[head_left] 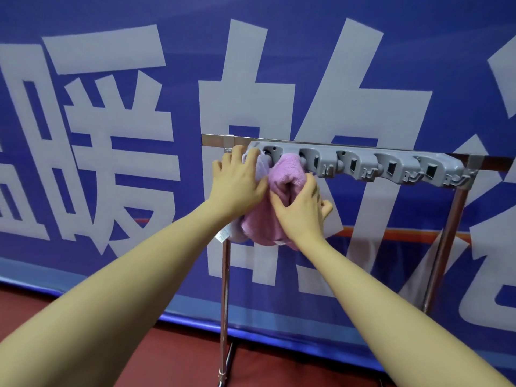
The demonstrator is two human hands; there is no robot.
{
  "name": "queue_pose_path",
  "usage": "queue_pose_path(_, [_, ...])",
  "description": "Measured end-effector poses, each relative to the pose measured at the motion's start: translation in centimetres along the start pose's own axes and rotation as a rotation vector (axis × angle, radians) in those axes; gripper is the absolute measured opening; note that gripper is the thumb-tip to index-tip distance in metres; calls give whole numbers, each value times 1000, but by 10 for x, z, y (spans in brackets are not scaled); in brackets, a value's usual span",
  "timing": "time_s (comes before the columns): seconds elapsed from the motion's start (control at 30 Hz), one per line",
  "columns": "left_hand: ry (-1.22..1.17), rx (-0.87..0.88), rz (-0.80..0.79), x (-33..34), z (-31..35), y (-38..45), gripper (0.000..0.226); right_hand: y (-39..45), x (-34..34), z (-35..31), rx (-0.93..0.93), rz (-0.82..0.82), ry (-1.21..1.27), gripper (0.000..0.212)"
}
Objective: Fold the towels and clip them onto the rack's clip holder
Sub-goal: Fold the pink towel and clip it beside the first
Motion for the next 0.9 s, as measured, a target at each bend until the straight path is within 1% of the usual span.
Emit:
queue_pose_path(0.07, [-2,-94,-31,5,-5,-4,53,0,5,0,62,50,-7,84])
queue_pose_path(0.1, [-21,-136,-55,8,-7,-5,55,0,7,-1,70,75,-13,81])
queue_pose_path(0.17, [-54,-192,-89,13,-7,-7,60,1,9,-2,52,117,-25,64])
queue_pose_path(0.23, [-53,-217,-87,15,-4,-8,61,4,7,-1,18,130,-49,46])
queue_pose_path(0.3, [-36,-210,-74,14,-3,-8,55,6,0,-1,-41,139,-121,42])
queue_pose_path(0.37, [-9,-184,-71,10,-4,-6,50,9,-6,-1,-137,151,-250,45])
queue_pose_path(0.43, [5,-167,-64,5,-5,-5,47,11,-10,-1,-215,144,-364,55])
queue_pose_path(0.5, [20,-154,-54,-2,-5,-3,45,12,-13,-2,-270,151,-460,66])
queue_pose_path(0.57, [33,-136,-52,-6,-3,-2,43,11,-14,-2,-288,145,-515,72])
queue_pose_path(0.63, [18,-136,-53,-8,-3,-2,43,8,-10,-2,-251,63,-455,71])
queue_pose_path(0.7, [-20,-147,-56,-8,-2,-4,44,3,-2,-2,-197,-29,-317,68])
queue_pose_path(0.73, [-43,-152,-57,-7,-1,-5,45,0,1,-2,-167,-50,-239,68])
queue_pose_path(0.83, [-166,-176,-73,-4,1,-6,44,-4,4,-7,-96,-44,8,65])
queue_pose_path(0.9, [-278,-177,-77,-2,-2,-7,45,-4,1,-11,-95,-5,97,63])
Point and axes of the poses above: each hand's wrist, its own y-axis towards the middle knuckle, its own x-axis out of the palm, z = x × y, the point moved 6 cm from there along y, towards the middle knuckle, and after that the axes turned 11 degrees about y, right-handed, at the moved point
